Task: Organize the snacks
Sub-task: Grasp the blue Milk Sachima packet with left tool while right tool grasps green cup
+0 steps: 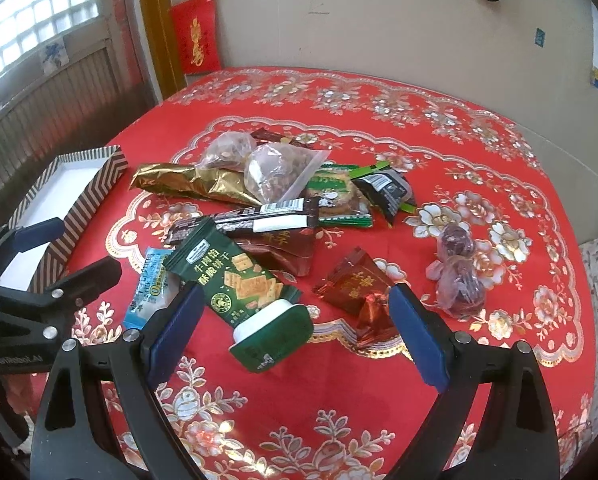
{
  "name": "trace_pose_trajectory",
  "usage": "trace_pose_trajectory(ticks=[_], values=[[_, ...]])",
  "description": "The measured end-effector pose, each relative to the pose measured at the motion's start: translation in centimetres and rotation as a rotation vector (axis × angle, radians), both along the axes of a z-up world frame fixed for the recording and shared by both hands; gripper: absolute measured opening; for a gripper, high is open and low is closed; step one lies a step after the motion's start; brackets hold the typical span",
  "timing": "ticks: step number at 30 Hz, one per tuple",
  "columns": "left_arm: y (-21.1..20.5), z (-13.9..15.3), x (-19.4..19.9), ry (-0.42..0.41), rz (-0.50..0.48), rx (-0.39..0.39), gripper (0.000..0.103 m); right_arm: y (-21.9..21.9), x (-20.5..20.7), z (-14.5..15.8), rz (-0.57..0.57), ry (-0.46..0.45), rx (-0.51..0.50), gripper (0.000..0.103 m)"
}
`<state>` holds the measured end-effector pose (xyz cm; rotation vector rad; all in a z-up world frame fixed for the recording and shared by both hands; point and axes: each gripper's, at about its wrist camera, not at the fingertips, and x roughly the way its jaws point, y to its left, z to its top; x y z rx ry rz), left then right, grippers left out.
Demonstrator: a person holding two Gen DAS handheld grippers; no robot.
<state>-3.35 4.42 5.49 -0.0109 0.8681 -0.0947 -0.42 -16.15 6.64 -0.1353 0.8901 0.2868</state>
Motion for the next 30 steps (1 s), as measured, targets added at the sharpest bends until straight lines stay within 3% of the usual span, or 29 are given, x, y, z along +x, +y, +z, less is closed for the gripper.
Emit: trace_pose_trajectory(ticks=[5,13,18,21,26,30], values=[[-0.3,-0.7,0.3,0.062,-0.04,-0.033,0.103,0.5,0.8,-0.8,0.016,0.029,-0.03,0.094],[-1.9,-1.8,0.4,0.114,-0.105,0.003,0.103,1.5,2.0,-2.1,0.098,0.074,-0.071,0.094],[-2.0,-2.4,1.0,0.148,-0.093,0.009,0.103,2.4,2.7,-2.5,0.167,0.088,-0.125,0.094],[-1.9,-2.5,1.3,0.15,-0.088,0.007,0.103,1.9,3.0,-2.4,0.137,0.09,-0.156,0.094],[-2.2,-2.8,1.6,0.157,-0.079,0.014,0.103,-0.4,2.9,-2.1,0.082,0.123,-0.073,0.094],[-2.3,-2.9,1.8,0.156,-0.071,0.043,0.103,-0.6,2.2,-2.7,0.063,0.107,-0.207,0.094]])
